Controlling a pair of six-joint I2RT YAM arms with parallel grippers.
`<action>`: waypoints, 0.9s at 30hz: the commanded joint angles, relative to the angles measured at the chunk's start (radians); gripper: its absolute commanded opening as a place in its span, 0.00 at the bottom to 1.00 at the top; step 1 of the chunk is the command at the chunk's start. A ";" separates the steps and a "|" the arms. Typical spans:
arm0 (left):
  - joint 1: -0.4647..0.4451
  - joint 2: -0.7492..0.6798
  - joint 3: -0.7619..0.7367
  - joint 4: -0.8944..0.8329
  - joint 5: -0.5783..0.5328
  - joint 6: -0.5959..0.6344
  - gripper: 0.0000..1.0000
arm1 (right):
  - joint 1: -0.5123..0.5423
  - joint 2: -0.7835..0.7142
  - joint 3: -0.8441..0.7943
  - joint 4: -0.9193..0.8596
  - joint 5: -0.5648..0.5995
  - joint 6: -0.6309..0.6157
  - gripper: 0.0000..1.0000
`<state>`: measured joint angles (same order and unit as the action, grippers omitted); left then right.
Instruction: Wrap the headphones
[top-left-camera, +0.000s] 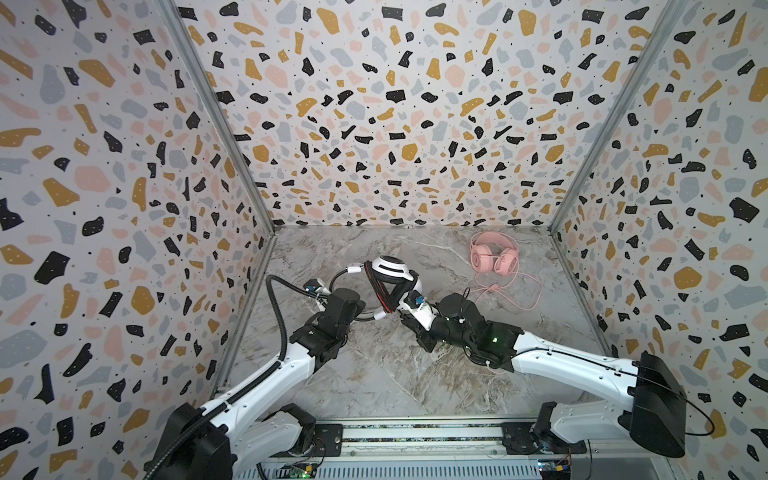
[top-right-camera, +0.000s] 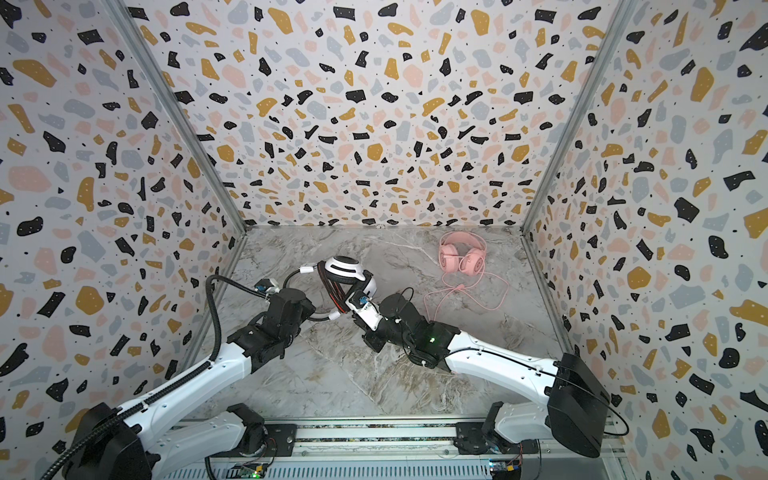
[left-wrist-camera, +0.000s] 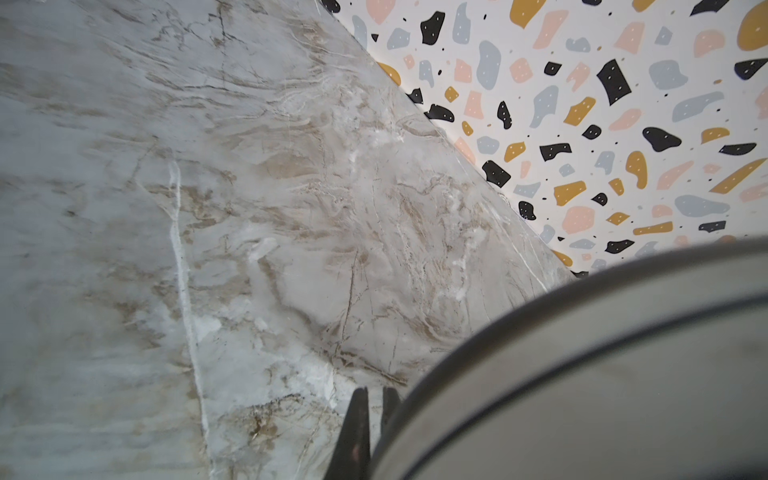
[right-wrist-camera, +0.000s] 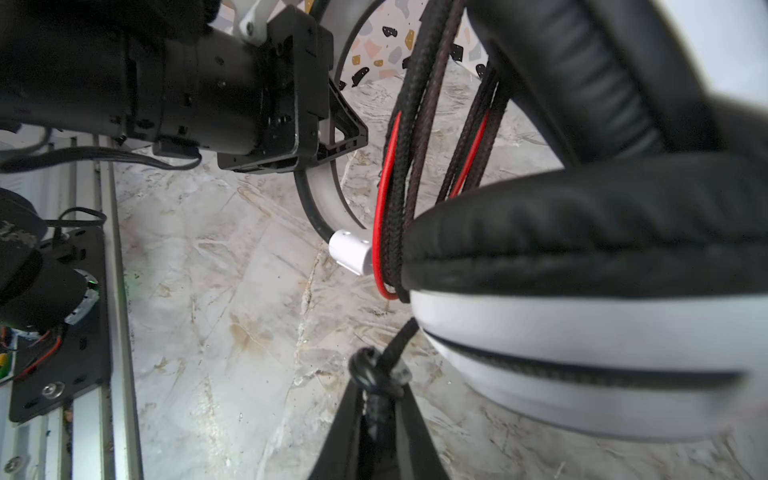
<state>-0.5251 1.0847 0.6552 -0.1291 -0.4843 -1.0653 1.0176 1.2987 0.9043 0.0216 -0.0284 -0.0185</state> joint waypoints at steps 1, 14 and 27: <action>-0.006 0.027 0.050 0.072 -0.025 0.100 0.00 | 0.009 -0.041 0.099 -0.047 0.040 -0.055 0.04; -0.110 0.121 0.100 -0.063 -0.133 0.397 0.00 | -0.037 0.067 0.246 -0.169 0.023 -0.081 0.04; -0.131 0.077 0.037 0.014 0.331 0.725 0.00 | -0.147 0.091 0.252 -0.202 0.090 -0.056 0.05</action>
<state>-0.6304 1.1931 0.7254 -0.0677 -0.3576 -0.5064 0.9306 1.4220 1.0866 -0.2695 -0.0624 -0.0719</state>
